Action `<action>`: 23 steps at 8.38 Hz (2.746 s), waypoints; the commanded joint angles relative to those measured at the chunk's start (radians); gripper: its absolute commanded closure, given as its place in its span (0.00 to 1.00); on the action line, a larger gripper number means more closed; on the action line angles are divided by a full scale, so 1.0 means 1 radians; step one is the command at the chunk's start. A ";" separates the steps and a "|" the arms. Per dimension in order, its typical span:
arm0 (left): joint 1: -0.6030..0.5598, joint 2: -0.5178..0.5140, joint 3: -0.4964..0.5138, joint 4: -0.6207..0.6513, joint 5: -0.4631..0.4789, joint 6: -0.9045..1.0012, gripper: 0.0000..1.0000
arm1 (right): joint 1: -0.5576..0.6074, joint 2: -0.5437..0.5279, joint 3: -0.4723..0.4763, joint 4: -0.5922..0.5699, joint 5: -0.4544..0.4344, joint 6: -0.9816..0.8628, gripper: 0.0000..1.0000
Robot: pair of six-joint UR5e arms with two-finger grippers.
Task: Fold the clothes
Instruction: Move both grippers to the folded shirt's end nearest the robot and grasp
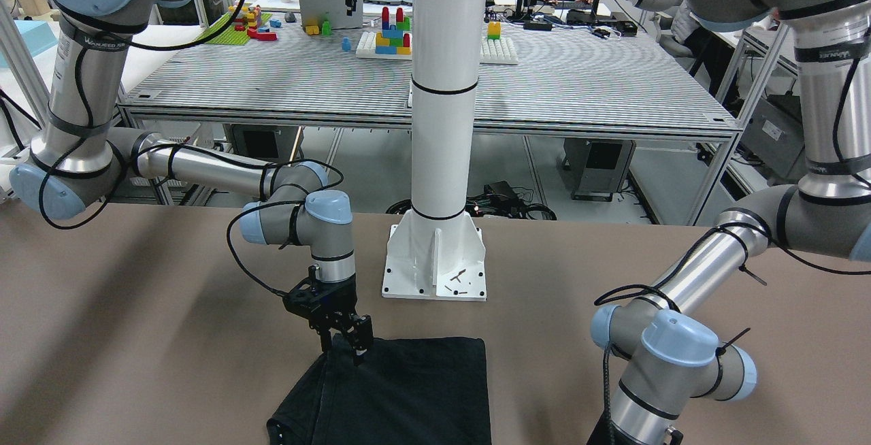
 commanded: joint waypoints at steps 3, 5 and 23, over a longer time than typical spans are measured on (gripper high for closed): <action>0.036 -0.008 -0.010 0.000 0.036 -0.043 0.06 | -0.076 -0.025 -0.007 -0.001 -0.031 0.112 0.16; 0.067 -0.015 -0.009 0.000 0.079 -0.048 0.06 | -0.073 -0.034 -0.005 -0.002 -0.030 0.111 0.44; 0.678 0.304 -0.392 0.020 0.625 -0.476 0.11 | -0.051 -0.031 0.130 -0.128 0.036 0.106 1.00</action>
